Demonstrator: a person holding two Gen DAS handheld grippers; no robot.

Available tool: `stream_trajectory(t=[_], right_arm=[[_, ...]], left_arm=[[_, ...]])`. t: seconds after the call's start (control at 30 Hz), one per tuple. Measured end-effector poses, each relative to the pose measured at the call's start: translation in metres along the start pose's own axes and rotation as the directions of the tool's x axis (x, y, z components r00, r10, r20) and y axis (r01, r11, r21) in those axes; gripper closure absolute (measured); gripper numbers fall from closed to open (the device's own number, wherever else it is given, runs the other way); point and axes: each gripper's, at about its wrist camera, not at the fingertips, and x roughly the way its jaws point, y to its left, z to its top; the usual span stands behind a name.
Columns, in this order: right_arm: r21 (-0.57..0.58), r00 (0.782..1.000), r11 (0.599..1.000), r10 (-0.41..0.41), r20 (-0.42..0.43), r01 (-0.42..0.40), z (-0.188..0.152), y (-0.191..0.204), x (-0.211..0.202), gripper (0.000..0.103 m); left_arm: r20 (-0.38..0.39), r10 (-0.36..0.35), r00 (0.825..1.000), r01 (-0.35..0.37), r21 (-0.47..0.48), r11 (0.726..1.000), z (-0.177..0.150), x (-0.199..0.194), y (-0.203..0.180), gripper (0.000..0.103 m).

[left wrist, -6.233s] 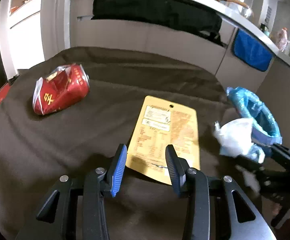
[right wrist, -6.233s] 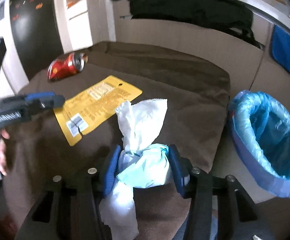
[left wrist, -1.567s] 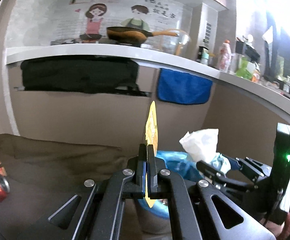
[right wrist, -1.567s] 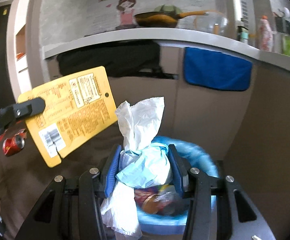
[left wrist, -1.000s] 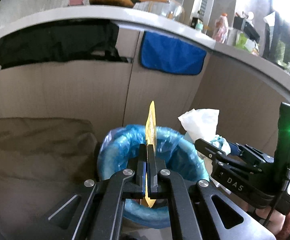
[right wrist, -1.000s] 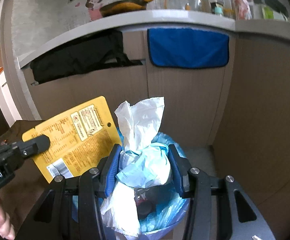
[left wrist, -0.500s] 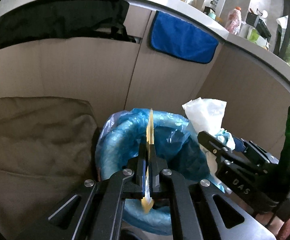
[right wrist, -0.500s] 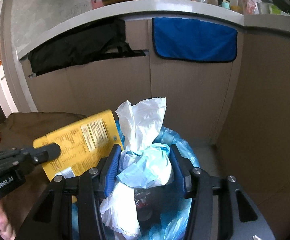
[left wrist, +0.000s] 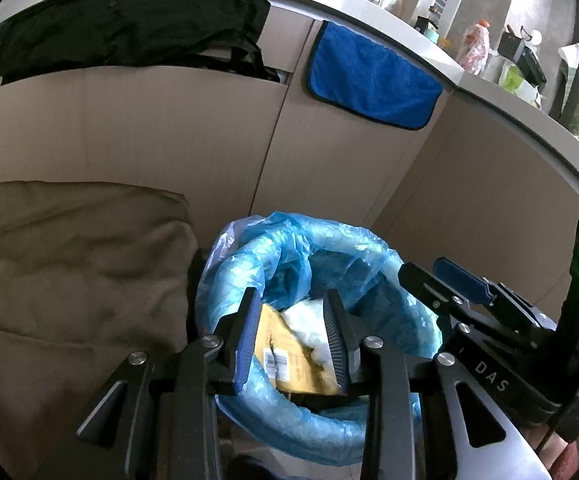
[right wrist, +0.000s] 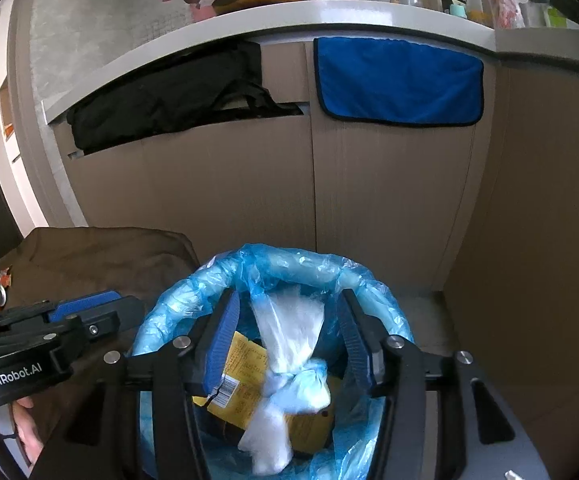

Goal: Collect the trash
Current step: 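Carry the card and tissue over the bin and open both tools, then grasp the red can with the right tool while the left tool grasps the snack wrapper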

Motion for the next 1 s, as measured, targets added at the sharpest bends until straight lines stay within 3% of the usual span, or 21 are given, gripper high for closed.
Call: stream_trajectory(t=[0.23, 0.43, 0.57, 0.73, 1.0], right_arm=[[-0.007, 1.000, 1.000, -0.001, -0.005, 0.001, 0.000, 0.008, -0.004, 0.055], [-0.047, 0.999, 0.998, 0.033, -0.010, -0.034, -0.001, 0.039, -0.011, 0.055], [-0.101, 0.996, 0.991, 0.087, -0.013, -0.088, 0.002, 0.081, -0.017, 0.055], [-0.213, 0.996, 0.973, 0.092, 0.001, -0.090, 0.004, 0.147, -0.023, 0.055], [-0.326, 0.979, 0.923, 0.192, -0.071, -0.205, 0.001, 0.258, -0.011, 0.055]], left_arm=[[0.022, 0.028, 0.999, -0.028, 0.026, 0.999, -0.002, -0.019, 0.011, 0.069], [0.071, 0.119, 0.990, -0.123, 0.052, 0.991, -0.007, -0.056, 0.040, 0.069], [0.096, 0.188, 0.977, -0.192, 0.031, 0.981, -0.015, -0.088, 0.074, 0.065], [0.111, 0.246, 0.963, -0.244, -0.034, 0.969, -0.027, -0.128, 0.126, 0.064], [0.143, 0.368, 0.919, -0.342, -0.174, 0.923, -0.055, -0.205, 0.229, 0.064]])
